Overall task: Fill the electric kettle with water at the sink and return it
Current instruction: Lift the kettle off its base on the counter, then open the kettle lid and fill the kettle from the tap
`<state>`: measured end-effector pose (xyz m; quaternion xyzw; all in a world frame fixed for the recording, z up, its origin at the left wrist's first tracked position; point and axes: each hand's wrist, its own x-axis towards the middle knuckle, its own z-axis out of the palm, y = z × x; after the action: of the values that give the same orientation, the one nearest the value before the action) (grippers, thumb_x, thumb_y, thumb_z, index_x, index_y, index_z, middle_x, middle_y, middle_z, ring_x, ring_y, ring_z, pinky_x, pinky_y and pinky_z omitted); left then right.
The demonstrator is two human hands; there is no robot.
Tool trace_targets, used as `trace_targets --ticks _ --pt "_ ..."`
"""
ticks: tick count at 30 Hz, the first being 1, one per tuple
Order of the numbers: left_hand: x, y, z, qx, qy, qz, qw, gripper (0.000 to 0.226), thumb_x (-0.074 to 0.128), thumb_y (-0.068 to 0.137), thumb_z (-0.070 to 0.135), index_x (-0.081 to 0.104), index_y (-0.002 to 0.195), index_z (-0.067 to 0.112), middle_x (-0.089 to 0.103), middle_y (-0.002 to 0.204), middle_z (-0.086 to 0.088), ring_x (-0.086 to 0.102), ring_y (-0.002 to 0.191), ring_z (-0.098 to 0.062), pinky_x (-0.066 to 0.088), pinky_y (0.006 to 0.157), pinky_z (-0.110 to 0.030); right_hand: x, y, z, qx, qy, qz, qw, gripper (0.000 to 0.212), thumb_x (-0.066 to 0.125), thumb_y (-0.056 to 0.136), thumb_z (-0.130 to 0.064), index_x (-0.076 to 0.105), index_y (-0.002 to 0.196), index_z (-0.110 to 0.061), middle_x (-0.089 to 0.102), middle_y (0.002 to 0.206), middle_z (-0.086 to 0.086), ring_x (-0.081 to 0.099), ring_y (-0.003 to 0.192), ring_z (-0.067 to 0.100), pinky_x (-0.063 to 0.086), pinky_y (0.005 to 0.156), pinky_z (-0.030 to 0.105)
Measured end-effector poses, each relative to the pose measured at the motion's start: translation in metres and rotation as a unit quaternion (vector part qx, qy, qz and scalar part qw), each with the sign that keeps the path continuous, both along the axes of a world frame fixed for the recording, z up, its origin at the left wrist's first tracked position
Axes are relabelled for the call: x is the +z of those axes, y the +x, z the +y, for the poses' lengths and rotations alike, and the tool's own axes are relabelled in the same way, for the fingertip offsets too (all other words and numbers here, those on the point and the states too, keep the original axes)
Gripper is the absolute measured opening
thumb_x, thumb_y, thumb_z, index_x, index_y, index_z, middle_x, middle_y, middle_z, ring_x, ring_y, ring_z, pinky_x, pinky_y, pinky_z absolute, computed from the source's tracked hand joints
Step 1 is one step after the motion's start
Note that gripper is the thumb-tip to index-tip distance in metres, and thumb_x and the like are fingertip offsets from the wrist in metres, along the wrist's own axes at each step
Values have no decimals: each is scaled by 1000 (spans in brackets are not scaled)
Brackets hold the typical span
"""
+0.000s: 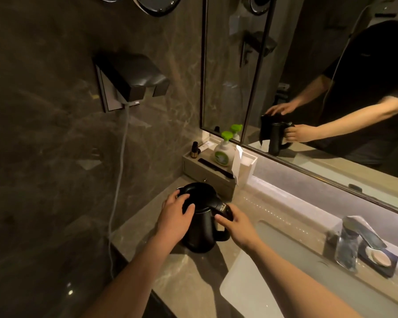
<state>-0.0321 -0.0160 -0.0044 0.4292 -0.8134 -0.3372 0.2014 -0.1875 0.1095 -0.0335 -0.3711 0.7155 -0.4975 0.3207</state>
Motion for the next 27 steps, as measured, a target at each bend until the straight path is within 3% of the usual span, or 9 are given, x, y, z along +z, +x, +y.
trace_targets --ticks 3,6,11,16,21,27 --pt "12 -4 -10 -3 28 22 999 44 51 94 38 50 136 24 33 150 2 34 134 -18 33 105 -35 11 -1 -4 -13 -25 28 999 8 69 93 -17 63 97 -15 68 89 -1 63 77 -1 48 65 10" --pt "24 -13 -13 -18 34 70 997 45 52 94 38 50 137 25 32 151 4 33 135 -15 32 106 -32 28 -6 0 -29 -49 49 997 17 70 92 -23 63 104 -13 69 96 4 65 88 13 51 72 21" --pt "48 -41 1 -70 48 149 985 37 59 92 32 58 129 28 32 147 9 33 127 -4 27 96 -19 53 -21 29 -60 -88 56 993 24 70 92 -23 63 114 -23 72 106 -4 66 95 4 51 76 17" --pt "69 -79 39 -160 20 174 971 35 61 91 18 61 126 17 30 147 9 27 136 -10 22 106 -23 50 -36 83 -131 -46 86 987 25 72 91 -19 65 113 -11 72 106 5 67 97 18 55 83 36" --pt "77 -115 101 -306 -5 176 936 37 53 91 22 60 128 29 33 146 16 26 132 1 22 103 -21 33 -42 149 -217 8 111 970 13 76 85 -33 64 90 -35 70 84 -16 64 77 -6 43 59 9" --pt "49 -157 156 -366 75 153 915 40 54 93 19 54 133 27 48 140 7 40 130 -7 32 109 -35 7 -44 236 -325 28 44 944 15 81 80 -26 68 84 -32 74 75 -19 66 73 -8 44 60 9"
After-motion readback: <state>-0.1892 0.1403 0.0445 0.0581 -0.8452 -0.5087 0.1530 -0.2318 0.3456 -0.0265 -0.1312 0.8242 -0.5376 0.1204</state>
